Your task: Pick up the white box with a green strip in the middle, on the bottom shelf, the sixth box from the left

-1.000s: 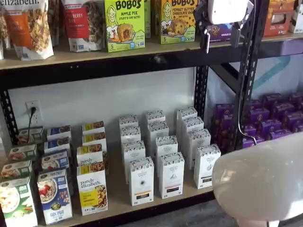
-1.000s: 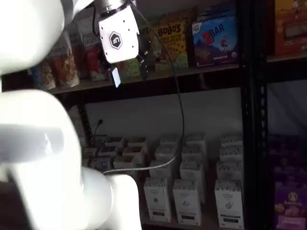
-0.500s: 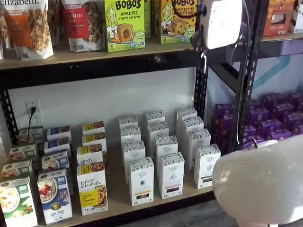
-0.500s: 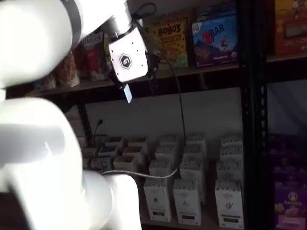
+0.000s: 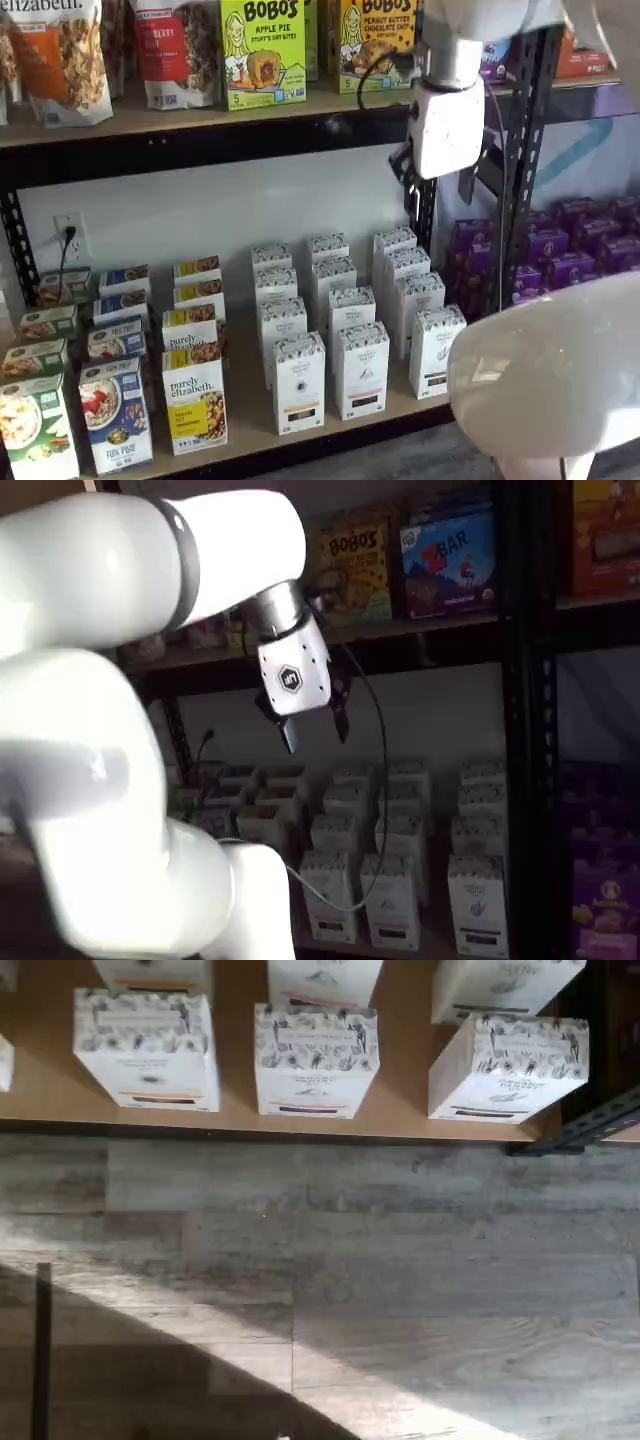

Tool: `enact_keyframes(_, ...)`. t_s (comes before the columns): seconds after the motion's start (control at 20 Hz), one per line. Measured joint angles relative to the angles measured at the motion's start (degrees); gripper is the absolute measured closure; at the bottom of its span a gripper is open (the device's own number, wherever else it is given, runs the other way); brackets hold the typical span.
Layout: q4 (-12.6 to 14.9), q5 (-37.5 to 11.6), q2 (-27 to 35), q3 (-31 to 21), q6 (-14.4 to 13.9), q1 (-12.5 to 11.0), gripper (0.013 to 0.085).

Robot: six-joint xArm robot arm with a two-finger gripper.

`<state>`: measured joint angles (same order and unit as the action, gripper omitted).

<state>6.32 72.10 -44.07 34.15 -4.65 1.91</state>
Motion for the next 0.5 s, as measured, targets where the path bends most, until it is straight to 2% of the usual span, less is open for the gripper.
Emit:
enact_keyframes(0.15, -0.9, -5.7, 2.2, -3.5, 1.0, -1.2, 0.013)
enact_keyframes(0.35, -3.6, -15.6, 6.8, -8.8, 4.1, -3.7, 0.013)
enact_keyframes(0.5, -3.4, -22.5, 11.2, -11.4, 4.7, -4.6, 0.013)
